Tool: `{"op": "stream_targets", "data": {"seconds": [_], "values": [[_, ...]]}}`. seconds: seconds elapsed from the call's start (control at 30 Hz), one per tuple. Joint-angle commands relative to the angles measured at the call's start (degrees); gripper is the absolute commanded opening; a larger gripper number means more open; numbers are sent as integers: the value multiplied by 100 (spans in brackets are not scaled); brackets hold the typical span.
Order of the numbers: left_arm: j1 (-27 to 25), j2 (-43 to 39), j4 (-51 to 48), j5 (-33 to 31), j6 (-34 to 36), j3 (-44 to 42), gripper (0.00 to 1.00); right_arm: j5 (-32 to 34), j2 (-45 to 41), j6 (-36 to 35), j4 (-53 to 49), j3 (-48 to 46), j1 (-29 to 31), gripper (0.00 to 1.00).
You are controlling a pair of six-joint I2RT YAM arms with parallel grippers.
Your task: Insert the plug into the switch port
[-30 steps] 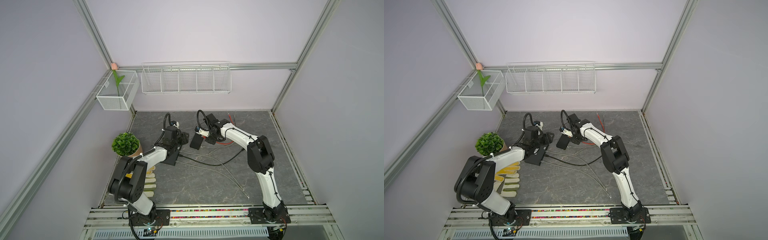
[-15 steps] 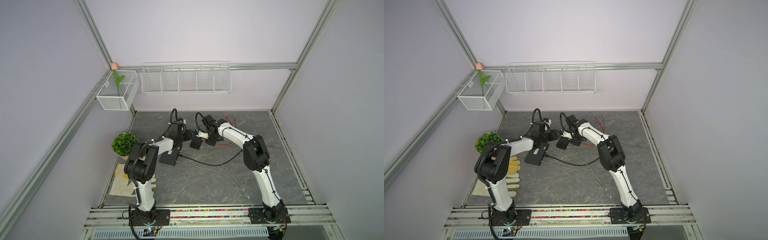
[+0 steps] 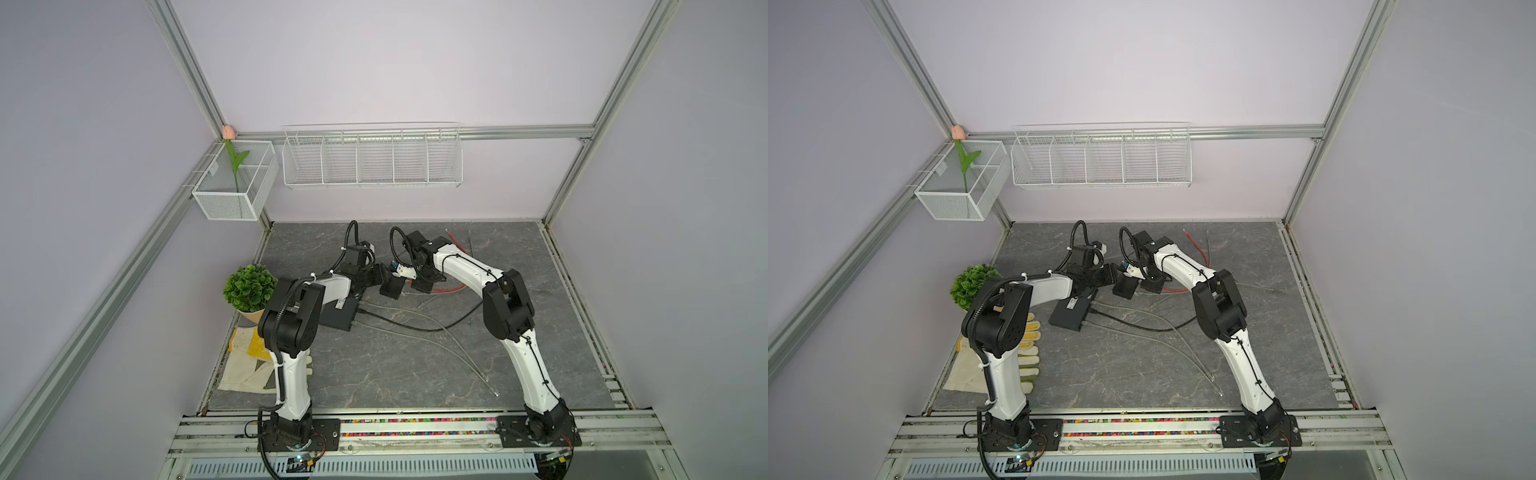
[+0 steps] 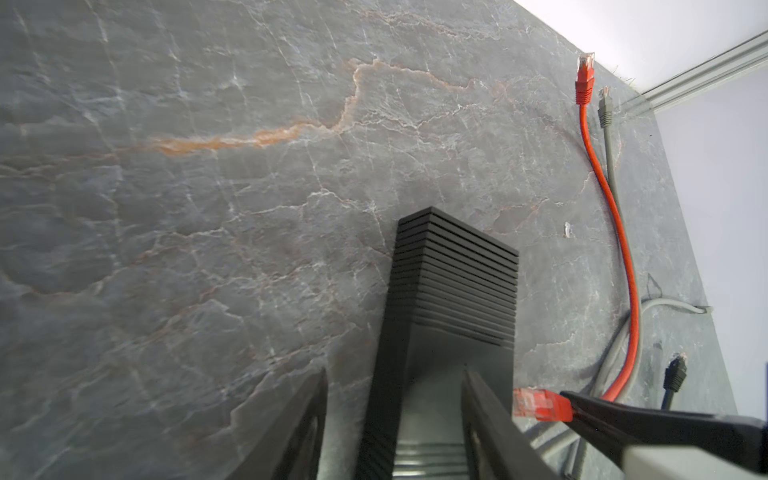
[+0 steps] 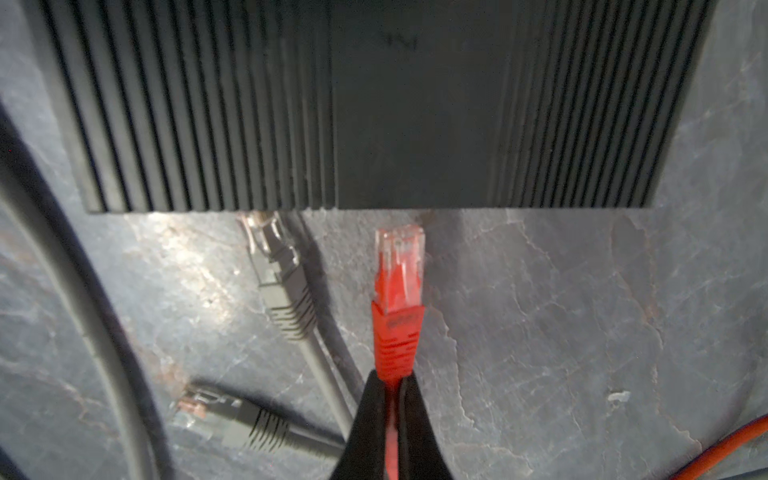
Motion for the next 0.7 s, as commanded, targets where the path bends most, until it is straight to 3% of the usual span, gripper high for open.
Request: {"op": "stream_targets", "data": {"seconds": [0.0,0.67], "values": [[16,101,-37,121,-27,199,52,5,106,-101,-228,115,28,7],[-70,249,-16,225,-21,278,48,-194,343,-71,-481,431,82,7]]}}
